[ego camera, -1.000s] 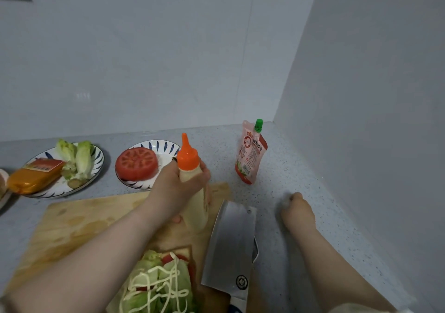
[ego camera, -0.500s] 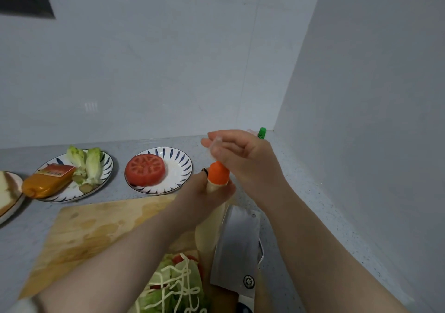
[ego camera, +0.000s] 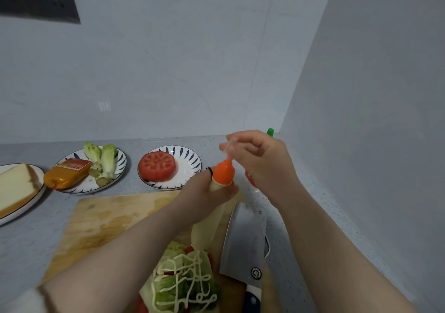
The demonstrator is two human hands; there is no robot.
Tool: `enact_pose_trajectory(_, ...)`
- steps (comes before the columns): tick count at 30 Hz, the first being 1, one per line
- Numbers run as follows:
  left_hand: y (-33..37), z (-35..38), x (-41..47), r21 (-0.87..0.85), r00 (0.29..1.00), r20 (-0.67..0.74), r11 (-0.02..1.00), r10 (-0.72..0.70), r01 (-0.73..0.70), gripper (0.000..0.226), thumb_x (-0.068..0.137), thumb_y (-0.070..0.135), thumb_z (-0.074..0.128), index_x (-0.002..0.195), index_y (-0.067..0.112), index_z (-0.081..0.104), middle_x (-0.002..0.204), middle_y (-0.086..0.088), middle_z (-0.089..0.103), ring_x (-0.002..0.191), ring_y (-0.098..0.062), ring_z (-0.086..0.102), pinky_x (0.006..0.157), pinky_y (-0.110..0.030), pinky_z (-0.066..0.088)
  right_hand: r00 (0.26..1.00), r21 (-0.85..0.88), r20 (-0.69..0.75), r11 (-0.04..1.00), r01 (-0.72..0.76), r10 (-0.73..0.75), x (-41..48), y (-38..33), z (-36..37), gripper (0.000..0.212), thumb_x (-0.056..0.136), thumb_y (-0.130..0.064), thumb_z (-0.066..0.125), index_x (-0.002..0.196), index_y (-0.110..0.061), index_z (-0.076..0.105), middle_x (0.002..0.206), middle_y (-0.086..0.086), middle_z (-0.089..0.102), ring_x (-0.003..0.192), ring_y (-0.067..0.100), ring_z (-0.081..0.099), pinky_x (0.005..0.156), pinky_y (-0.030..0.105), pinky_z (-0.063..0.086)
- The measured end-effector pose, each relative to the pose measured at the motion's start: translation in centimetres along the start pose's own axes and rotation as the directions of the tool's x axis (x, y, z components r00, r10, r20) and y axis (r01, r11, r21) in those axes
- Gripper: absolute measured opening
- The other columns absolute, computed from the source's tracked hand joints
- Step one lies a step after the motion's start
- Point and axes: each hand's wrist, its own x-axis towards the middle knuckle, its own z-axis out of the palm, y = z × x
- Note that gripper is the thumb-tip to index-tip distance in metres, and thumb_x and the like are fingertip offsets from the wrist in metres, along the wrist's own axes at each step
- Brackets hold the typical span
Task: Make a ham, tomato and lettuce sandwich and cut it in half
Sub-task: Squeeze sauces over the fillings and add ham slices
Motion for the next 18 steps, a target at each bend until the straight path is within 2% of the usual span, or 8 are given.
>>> enact_pose_trajectory(2,0.0,-0.3,0.0,-0.007,1.000,-0.020,1.000,-0.002,0.002,0.012,0.082,0.026,0.060,0.081,0.013,0.058,0.069,0.005,0.060,0.058,0.002,0.055,0.054,-0.012,0.042,0.999,-0.069,0.040,0.998,-0.001,0.004,-0.2,0.3,0.4,0.016,0.083,-0.012,0.062,0.084,-0.028,0.060,0.081,0.000,0.070,0.093,0.013,0.066,0.087,0.026,0.050)
enact_pose_trajectory(5,0.2,-0.8,-0.1,-0.032,1.000,-0.020,0.999,0.004,-0.005,0.010,0.083,0.021,0.061,0.077,0.014,0.057,0.062,0.008,0.058,0.048,0.009,0.054,0.045,-0.003,0.039,0.997,-0.169,0.069,0.985,0.036,-0.024,-0.1,0.5,0.7,0.017,0.084,-0.011,0.061,0.099,-0.020,0.062,0.074,-0.002,0.068,0.089,0.012,0.065,0.079,-0.006,0.032)
enact_pose_trajectory(7,0.2,-1.2,-0.1,-0.031,1.000,-0.010,0.999,0.007,-0.007,0.015,0.083,0.018,0.061,0.071,0.018,0.053,0.054,0.010,0.057,0.046,0.011,0.054,0.042,-0.002,0.037,0.995,-0.304,0.076,0.949,0.082,-0.062,0.1,0.3,0.7,0.021,0.082,-0.014,0.064,0.103,-0.016,0.064,0.069,-0.007,0.062,0.077,0.010,0.061,0.069,-0.014,0.021)
enact_pose_trajectory(9,0.2,-1.5,-0.1,0.005,1.000,0.002,1.000,0.016,-0.016,0.021,0.083,0.017,0.061,0.068,0.023,0.049,0.047,0.012,0.057,0.045,0.013,0.052,0.043,-0.001,0.036,0.991,-0.466,0.086,0.875,0.129,-0.100,0.4,0.1,0.7,0.010,0.079,-0.022,0.067,0.087,-0.019,0.062,0.067,-0.008,0.056,0.066,0.007,0.052,0.068,-0.002,0.029)
enact_pose_trajectory(11,0.1,-1.8,-0.1,0.051,1.000,0.008,0.998,0.025,-0.026,0.024,0.082,0.018,0.063,0.066,0.025,0.047,0.048,0.011,0.054,0.046,0.014,0.050,0.046,-0.001,0.036,0.990,-0.651,0.104,0.746,0.140,-0.095,0.8,-0.1,1.0,0.026,0.078,-0.036,0.065,0.066,-0.023,0.045,0.059,-0.011,0.046,0.059,0.002,0.041,0.058,0.018,0.029)
enact_pose_trajectory(15,-0.3,-2.0,-0.2,0.125,0.998,0.036,0.991,0.042,-0.046,0.025,0.082,0.021,0.063,0.064,0.025,0.046,0.056,0.011,0.049,0.048,0.013,0.048,0.049,-0.002,0.036,0.997,-0.897,0.077,0.438,0.058,0.026,1.9,-0.7,1.6,0.053,0.075,-0.067,0.048,0.054,-0.020,0.033,0.056,-0.007,0.039,0.056,0.006,0.036,0.046,0.022,0.022)
enact_pose_trajectory(16,-0.4,-2.1,-0.2,0.124,0.998,0.037,0.991,0.043,-0.048,0.025,0.082,0.021,0.062,0.064,0.025,0.045,0.056,0.010,0.049,0.048,0.012,0.048,0.050,-0.003,0.036,0.995,-0.892,0.083,0.450,0.051,0.051,1.9,-0.5,1.6,0.053,0.075,-0.069,0.044,0.055,-0.020,0.036,0.057,-0.007,0.040,0.059,0.007,0.039,0.047,0.022,0.022)
enact_pose_trajectory(18,-0.6,-2.4,0.0,0.133,0.998,0.031,0.989,0.054,-0.058,0.024,0.081,0.023,0.062,0.065,0.028,0.045,0.058,0.010,0.050,0.050,0.009,0.049,0.051,-0.005,0.037,0.982,-0.773,0.157,0.631,0.056,0.104,1.7,-0.1,1.2,0.040,0.079,-0.061,0.044,0.070,-0.022,0.046,0.064,-0.013,0.042,0.064,0.003,0.041,0.050,0.021,0.027)
